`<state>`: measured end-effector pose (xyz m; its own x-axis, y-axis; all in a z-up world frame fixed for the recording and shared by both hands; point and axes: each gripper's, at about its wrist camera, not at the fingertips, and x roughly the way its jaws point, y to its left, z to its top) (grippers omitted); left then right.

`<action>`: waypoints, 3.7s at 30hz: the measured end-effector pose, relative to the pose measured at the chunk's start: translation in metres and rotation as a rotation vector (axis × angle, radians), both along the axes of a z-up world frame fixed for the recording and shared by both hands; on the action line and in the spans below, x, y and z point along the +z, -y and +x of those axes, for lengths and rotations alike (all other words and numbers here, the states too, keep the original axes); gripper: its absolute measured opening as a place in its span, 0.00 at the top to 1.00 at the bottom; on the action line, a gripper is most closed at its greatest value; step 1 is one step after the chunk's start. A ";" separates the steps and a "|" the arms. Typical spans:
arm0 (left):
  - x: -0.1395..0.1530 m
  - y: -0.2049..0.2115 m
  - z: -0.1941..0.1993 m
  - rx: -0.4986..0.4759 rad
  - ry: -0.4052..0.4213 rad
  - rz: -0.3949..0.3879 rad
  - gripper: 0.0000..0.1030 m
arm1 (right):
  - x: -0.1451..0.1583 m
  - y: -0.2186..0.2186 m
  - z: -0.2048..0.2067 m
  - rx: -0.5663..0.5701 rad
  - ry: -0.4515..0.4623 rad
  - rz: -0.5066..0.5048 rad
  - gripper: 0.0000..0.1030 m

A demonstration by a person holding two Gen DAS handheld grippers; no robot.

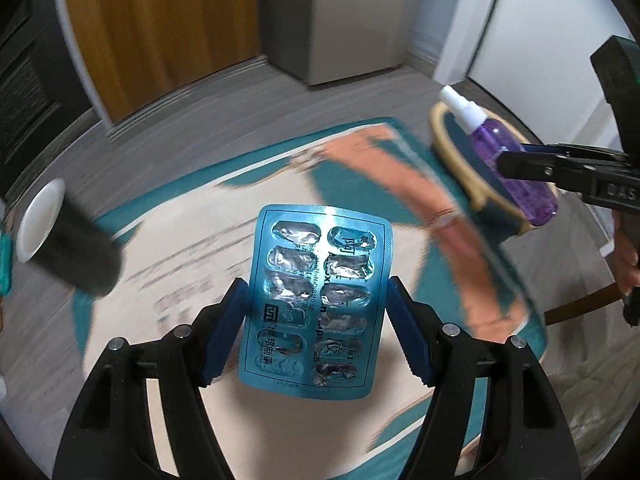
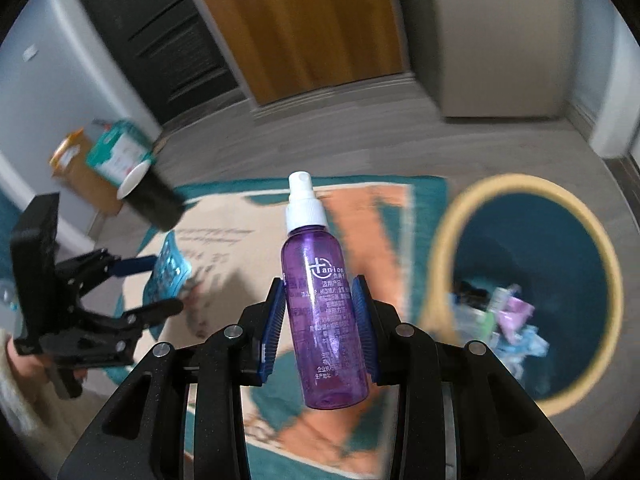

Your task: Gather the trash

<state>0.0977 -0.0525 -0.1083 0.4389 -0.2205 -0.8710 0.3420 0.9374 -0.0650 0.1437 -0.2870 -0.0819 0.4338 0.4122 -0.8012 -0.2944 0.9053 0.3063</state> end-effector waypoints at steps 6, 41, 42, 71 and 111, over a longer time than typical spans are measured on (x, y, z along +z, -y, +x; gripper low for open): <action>-0.001 0.081 0.017 -0.099 0.004 -0.045 0.33 | -0.005 0.075 0.001 -0.139 -0.001 0.008 0.65; 0.067 0.168 0.029 -0.218 0.135 -0.164 0.27 | 0.025 0.178 -0.043 -0.535 -0.025 0.049 0.52; 0.072 0.165 0.024 -0.219 0.139 -0.161 0.27 | 0.032 0.177 -0.050 -0.531 -0.005 0.044 0.52; 0.138 0.126 -0.091 -0.242 0.359 -0.111 0.06 | 0.089 0.104 -0.163 -0.555 0.242 -0.203 0.05; 0.140 0.122 -0.091 -0.240 0.369 -0.139 0.06 | 0.090 0.106 -0.163 -0.567 0.230 -0.191 0.05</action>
